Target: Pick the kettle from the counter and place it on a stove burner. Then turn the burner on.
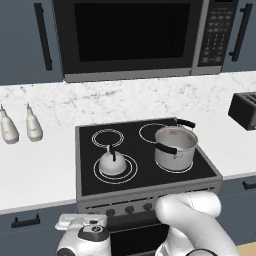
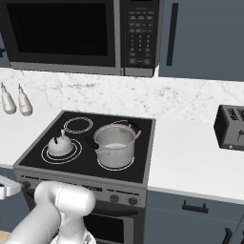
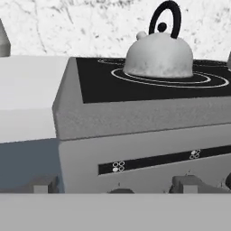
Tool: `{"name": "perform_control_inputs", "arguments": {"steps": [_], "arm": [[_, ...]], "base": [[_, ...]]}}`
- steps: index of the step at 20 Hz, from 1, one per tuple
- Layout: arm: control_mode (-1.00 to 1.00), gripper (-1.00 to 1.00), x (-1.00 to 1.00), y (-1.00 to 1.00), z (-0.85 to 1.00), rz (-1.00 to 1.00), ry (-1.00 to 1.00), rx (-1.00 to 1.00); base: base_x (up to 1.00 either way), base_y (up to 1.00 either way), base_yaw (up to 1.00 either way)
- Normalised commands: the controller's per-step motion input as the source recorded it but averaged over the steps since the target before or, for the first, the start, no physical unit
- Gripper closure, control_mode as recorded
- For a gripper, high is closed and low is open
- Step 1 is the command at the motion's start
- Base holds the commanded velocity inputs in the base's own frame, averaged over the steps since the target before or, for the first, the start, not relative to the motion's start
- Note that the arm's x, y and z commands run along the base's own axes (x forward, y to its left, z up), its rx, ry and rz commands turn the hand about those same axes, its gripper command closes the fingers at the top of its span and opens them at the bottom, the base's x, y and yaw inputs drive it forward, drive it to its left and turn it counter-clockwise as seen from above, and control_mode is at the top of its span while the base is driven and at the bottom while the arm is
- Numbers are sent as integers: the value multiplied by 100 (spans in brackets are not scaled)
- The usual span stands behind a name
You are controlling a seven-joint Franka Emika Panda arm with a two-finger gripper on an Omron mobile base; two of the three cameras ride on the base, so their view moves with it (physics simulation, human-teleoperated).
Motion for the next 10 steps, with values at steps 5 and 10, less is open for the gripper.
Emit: {"name": "perform_control_inputs", "arguments": {"steps": [5, 10], "arm": [[-100, -100, 0, 0, 2, 0, 4, -39], [-100, -100, 3, -3, -21, 0, 0, -15]], "base": [[0, 0, 0], [0, 0, 0]]}}
